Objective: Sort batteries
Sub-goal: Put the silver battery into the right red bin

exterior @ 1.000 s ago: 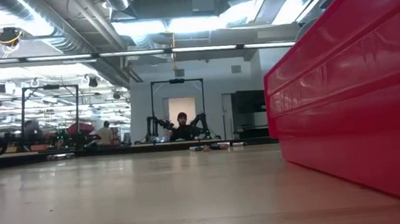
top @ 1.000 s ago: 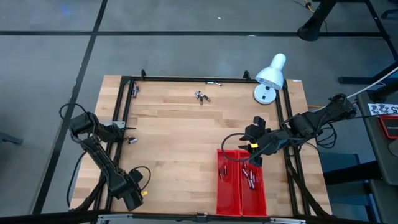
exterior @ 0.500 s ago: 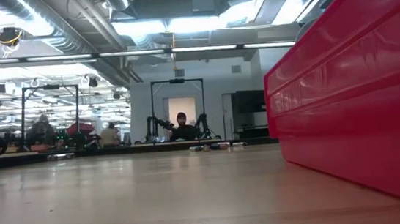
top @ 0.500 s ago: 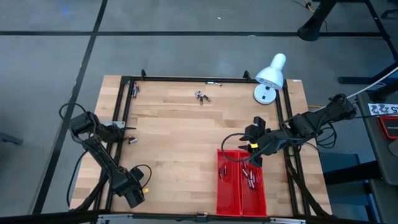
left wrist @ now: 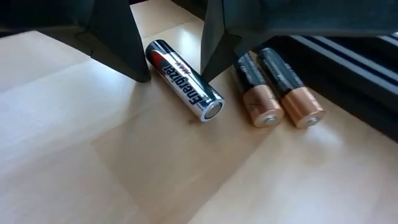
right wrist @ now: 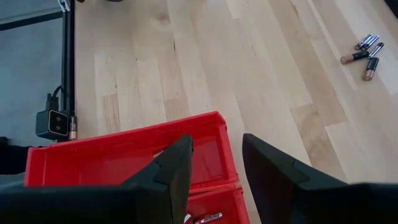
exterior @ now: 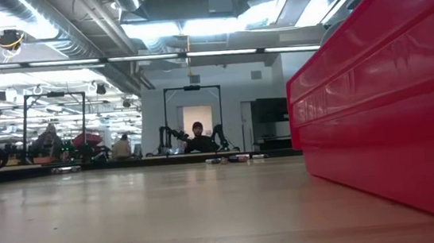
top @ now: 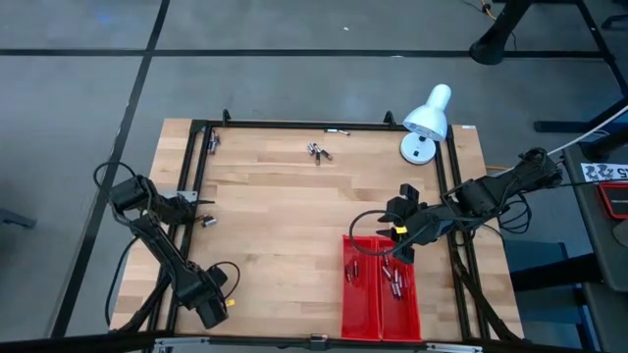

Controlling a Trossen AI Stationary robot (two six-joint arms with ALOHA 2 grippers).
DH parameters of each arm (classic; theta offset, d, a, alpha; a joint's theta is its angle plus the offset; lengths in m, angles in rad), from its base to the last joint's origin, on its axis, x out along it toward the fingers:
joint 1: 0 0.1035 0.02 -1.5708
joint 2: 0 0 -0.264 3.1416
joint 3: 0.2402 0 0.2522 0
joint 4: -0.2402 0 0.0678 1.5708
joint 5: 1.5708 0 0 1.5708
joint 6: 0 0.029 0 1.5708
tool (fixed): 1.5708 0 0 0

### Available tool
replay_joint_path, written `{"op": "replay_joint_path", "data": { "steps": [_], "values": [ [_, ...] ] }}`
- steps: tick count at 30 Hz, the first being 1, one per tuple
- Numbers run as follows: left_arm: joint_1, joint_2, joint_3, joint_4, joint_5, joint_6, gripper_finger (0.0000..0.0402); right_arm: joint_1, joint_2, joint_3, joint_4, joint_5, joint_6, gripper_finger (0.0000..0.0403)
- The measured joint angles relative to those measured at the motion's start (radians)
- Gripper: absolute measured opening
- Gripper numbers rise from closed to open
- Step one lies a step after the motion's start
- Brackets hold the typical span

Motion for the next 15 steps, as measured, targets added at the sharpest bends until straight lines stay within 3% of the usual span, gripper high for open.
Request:
{"op": "replay_joint_path", "data": {
  "steps": [4,11,15],
  "values": [
    [0.007,0.000,0.000,0.010,-0.007,0.003,0.0118,0.000,0.000,0.000,0.002,0.002,0.000,0.0143],
    [0.010,0.000,0.002,0.021,-0.016,0.029,0.0036,0.000,0.000,0.000,0.003,0.002,0.000,0.0143],
    [0.017,-0.011,0.002,0.026,-0.048,0.032,0.0035,0.000,0.000,0.000,0.003,0.003,-0.001,0.0143]
  ]
}}
